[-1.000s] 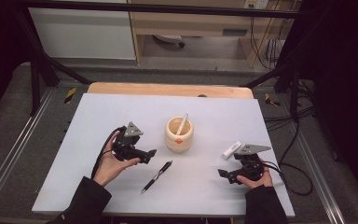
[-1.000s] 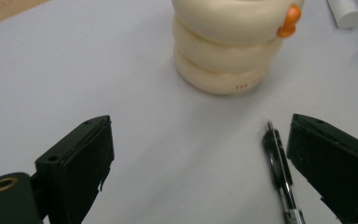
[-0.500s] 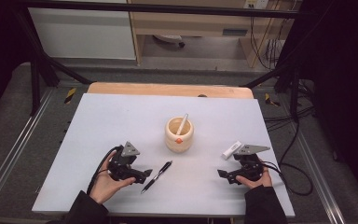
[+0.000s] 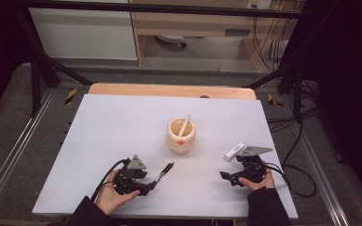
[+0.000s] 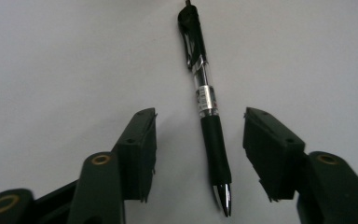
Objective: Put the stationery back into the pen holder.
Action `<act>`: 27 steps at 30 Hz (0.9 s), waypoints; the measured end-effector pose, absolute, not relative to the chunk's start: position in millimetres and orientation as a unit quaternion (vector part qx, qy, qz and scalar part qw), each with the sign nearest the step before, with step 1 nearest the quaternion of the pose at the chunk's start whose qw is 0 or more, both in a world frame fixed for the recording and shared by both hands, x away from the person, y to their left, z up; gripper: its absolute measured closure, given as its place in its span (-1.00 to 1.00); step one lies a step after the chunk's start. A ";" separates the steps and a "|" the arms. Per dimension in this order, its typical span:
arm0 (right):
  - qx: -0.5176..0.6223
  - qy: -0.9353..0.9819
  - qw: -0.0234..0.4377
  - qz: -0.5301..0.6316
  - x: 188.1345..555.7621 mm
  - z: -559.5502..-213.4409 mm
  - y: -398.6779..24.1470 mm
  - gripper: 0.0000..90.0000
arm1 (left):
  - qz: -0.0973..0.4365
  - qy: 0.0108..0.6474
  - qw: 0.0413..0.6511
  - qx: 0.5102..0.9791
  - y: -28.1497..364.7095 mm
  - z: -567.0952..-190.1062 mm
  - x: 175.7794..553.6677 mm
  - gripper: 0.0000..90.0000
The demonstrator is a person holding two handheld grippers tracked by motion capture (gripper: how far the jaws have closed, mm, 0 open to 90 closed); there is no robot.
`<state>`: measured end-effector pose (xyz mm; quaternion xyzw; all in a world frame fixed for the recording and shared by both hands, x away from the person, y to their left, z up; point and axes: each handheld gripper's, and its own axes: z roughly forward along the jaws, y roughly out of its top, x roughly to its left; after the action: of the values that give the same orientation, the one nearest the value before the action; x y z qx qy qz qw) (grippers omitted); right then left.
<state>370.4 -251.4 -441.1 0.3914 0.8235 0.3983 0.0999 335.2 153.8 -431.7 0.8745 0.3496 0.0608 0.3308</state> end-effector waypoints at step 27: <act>0.391 0.825 0.098 0.397 370.5 -440.8 -251.2 -0.99 | 0.068 0.374 0.307 0.872 139.6 -437.7 328.3 0.76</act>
<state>370.5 -251.2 -440.8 0.3908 0.8246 0.3971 0.0981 328.3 139.6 -437.7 0.8722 0.3744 0.0679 0.3074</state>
